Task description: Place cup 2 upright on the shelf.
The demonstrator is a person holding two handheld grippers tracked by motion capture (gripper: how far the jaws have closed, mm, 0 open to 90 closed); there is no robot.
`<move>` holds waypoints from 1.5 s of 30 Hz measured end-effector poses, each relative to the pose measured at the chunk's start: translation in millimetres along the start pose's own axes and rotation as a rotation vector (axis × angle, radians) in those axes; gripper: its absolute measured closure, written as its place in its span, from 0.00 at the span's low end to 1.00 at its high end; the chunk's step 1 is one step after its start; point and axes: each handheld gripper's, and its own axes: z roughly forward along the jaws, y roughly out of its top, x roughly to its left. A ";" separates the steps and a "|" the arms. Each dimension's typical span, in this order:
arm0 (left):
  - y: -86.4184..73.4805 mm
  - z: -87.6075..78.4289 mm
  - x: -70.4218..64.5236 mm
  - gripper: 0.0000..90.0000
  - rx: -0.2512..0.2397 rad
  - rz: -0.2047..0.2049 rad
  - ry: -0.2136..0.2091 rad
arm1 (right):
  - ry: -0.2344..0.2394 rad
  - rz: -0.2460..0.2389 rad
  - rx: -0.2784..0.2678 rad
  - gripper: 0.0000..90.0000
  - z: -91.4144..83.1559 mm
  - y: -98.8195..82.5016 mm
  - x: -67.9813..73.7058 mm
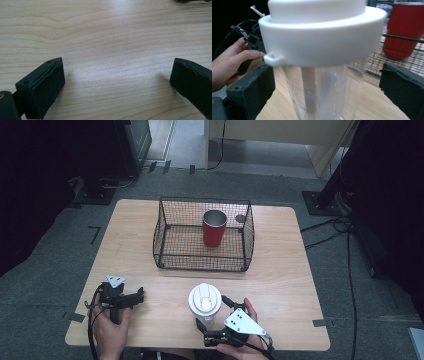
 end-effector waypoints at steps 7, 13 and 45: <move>0.0 0.0 0.0 0.00 0.000 0.000 0.001 | -0.014 -0.003 -0.001 0.06 13.8 4.2 4.3; 0.0 0.0 0.0 0.00 0.000 0.000 0.001 | -0.035 0.001 -0.009 0.10 20.5 7.1 6.4; 0.0 -0.1 0.1 0.00 0.001 0.001 0.000 | -0.016 -0.015 -0.076 0.17 34.0 28.1 14.7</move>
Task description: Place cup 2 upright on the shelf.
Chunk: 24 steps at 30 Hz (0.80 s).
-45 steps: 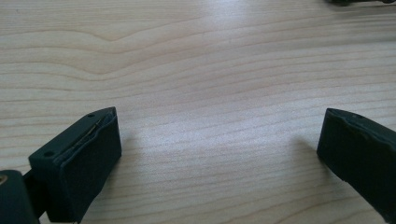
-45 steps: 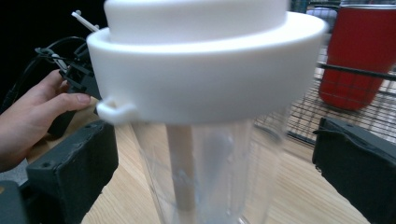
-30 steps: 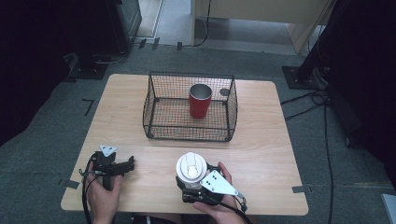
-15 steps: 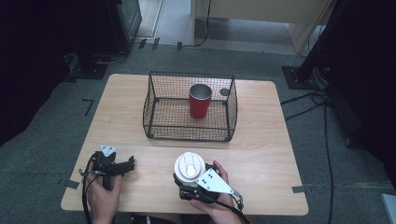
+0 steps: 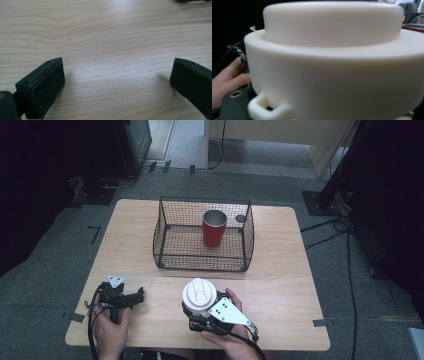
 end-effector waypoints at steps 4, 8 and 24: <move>0.0 0.0 0.1 0.00 0.000 0.001 0.000 | -0.003 -0.010 -0.011 0.17 3.9 5.5 0.4; 0.0 0.0 0.1 0.00 0.000 0.001 0.000 | -0.004 -0.017 -0.023 0.17 8.1 11.8 -0.1; 0.1 -0.2 0.1 0.00 0.002 0.001 0.000 | -0.016 -0.045 -0.094 0.17 31.1 44.1 0.8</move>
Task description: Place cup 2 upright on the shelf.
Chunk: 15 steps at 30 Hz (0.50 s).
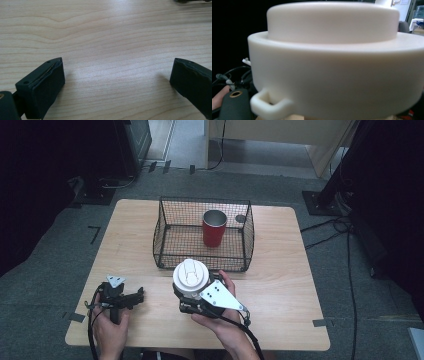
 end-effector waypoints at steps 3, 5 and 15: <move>0.0 0.0 0.0 0.00 0.000 0.000 0.000 | 0.002 -0.005 -0.012 0.17 7.4 6.0 1.1; 0.0 0.0 0.0 0.00 0.001 0.000 0.000 | 0.004 -0.007 -0.024 0.17 12.3 9.8 1.6; 0.0 0.1 -0.1 0.00 -0.001 -0.001 0.000 | 0.005 -0.024 -0.079 0.17 36.8 32.4 2.3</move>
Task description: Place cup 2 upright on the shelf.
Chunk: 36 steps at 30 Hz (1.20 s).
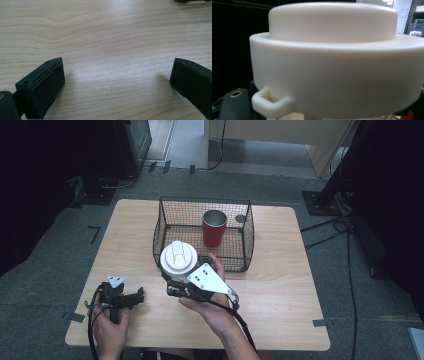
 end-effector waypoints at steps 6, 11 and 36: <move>0.0 0.0 0.0 0.00 0.000 -0.001 0.000 | -0.005 0.001 -0.019 0.17 12.4 9.8 -5.1; 0.0 0.1 -0.1 0.00 -0.002 -0.002 0.000 | -0.019 -0.001 -0.039 0.17 23.6 17.2 -12.9; 0.0 -0.1 0.1 0.00 0.002 0.001 -0.001 | -0.119 0.024 -0.056 0.17 92.6 19.5 -55.3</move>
